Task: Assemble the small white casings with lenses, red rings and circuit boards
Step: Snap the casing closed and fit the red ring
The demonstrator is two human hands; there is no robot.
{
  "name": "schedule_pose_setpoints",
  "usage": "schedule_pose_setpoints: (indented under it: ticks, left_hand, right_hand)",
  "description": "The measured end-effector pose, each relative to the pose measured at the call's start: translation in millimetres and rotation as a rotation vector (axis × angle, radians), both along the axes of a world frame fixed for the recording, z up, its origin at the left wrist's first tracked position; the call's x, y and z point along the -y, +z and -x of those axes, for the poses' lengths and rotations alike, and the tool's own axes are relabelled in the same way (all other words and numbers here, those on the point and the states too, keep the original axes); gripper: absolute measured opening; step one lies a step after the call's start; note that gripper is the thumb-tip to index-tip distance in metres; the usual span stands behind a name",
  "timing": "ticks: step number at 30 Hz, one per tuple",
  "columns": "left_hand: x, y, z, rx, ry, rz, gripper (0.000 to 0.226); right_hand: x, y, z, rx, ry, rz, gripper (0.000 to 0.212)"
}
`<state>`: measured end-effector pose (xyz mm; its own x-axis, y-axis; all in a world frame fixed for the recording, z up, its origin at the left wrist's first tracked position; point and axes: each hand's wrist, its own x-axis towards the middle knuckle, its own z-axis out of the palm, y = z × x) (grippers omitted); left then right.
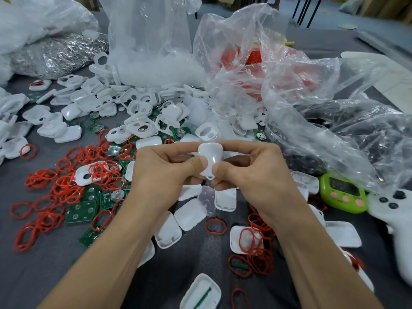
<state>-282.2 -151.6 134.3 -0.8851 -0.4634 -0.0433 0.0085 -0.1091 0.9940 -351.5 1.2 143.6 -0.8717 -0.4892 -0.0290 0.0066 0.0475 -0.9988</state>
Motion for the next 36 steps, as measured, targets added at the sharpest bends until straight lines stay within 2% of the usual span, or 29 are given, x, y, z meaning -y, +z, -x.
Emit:
schedule_pose_setpoints:
  ticks: [4, 8, 11, 13, 16, 19, 22, 24, 28, 31, 36]
  left_hand:
    - [1, 1, 1, 0.001, -0.028, -0.096, 0.021]
    - [-4, 1, 1, -0.022, -0.018, -0.099, 0.024]
    - [-9, -3, 0, -0.022, 0.182, 0.130, 0.026]
    - [-13, -3, -3, -0.048, 0.283, 0.303, 0.027]
    - [-18, -3, -7, -0.121, 0.189, 0.369, 0.040]
    - [-16, -4, -5, -0.170, 0.187, 0.350, 0.052]
    - [-10, -2, -4, -0.130, 0.265, 0.358, 0.047]
    - [-10, -2, -3, -0.097, 0.206, 0.301, 0.038]
    - [-12, 0, -3, -0.054, 0.035, 0.139, 0.023]
    - [-14, 1, -1, -0.058, -0.033, 0.046, 0.024]
    - [-16, 0, 0, -0.025, -0.134, 0.017, 0.029]
  right_hand:
    - [-2, 3, 1, 0.006, 0.027, 0.027, 0.041]
    - [-2, -3, 3, -0.013, -0.057, -0.020, 0.039]
    - [6, -10, -2, -0.045, -0.106, -0.046, 0.032]
    - [14, -12, -7, 0.015, -0.020, 0.011, 0.023]
    - [18, -11, -7, 0.170, 0.097, 0.130, 0.019]
    - [9, -5, -3, 0.318, 0.125, 0.221, 0.027]
    - [0, 1, -1, 0.372, 0.181, 0.232, 0.022]
    - [-1, 3, -1, 0.372, 0.190, 0.226, 0.017]
    - [0, 3, -1, 0.369, 0.151, 0.219, 0.022]
    - [3, 2, -2, 0.326, 0.121, 0.216, 0.024]
    - [8, -1, -6, 0.290, 0.076, 0.204, 0.030]
